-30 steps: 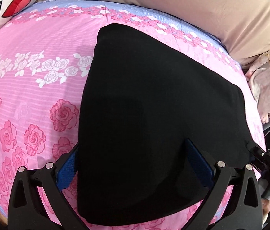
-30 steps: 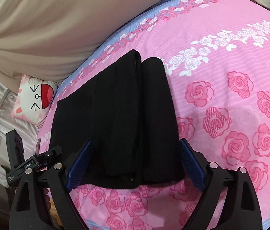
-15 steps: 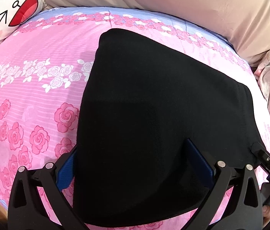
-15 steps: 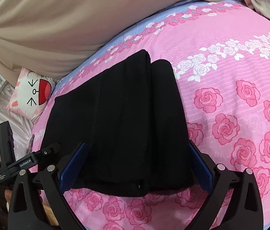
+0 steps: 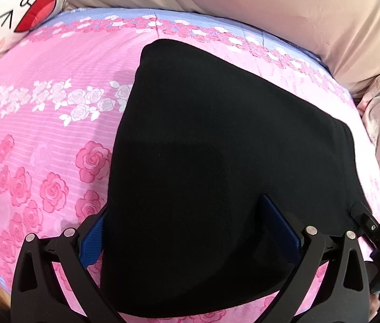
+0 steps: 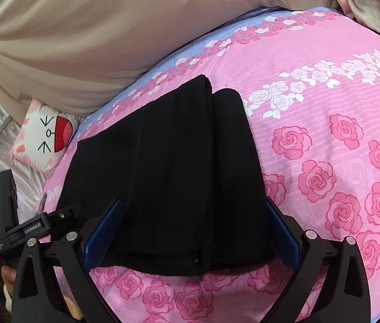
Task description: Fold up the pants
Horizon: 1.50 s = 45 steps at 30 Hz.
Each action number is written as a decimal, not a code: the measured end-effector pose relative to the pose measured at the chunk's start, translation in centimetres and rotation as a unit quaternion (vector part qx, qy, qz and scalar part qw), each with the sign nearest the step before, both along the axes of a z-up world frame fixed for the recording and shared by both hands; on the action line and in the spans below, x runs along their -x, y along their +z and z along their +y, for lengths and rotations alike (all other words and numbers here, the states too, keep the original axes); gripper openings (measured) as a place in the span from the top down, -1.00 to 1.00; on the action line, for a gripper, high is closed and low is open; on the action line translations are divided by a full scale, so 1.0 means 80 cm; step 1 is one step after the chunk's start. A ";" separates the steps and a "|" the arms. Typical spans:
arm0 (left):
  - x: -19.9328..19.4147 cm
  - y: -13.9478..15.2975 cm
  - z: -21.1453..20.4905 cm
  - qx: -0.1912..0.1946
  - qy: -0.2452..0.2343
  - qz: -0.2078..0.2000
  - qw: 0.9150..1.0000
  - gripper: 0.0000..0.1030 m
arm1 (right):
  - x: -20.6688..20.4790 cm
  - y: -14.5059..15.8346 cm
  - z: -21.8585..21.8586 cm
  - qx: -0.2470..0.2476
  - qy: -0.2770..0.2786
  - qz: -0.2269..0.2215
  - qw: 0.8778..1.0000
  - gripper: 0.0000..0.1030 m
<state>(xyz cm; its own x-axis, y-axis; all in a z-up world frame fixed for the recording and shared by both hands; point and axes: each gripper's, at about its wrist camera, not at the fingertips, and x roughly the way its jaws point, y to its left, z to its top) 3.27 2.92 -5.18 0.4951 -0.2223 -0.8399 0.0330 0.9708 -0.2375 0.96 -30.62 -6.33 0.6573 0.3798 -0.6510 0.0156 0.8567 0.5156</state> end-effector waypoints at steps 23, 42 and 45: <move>0.021 0.043 0.005 0.099 -0.071 -0.058 0.991 0.15 | 0.030 0.077 0.031 -0.048 0.045 -0.055 0.996 0.33; -0.011 0.283 0.012 0.062 -0.111 -0.339 0.932 0.09 | -0.056 0.287 0.039 -0.015 0.091 -0.283 0.955 0.31; -0.082 0.266 -0.001 0.051 -0.103 -0.340 0.933 0.09 | -0.137 0.256 0.031 -0.026 0.084 -0.269 0.959 0.30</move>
<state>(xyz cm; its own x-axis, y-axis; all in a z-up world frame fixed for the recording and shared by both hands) 9.80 2.81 16.13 0.8442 -0.4325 -0.3167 0.3924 0.9011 -0.1845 11.94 -28.16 14.15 0.8192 0.5330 -0.2119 -0.4014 0.7966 0.4520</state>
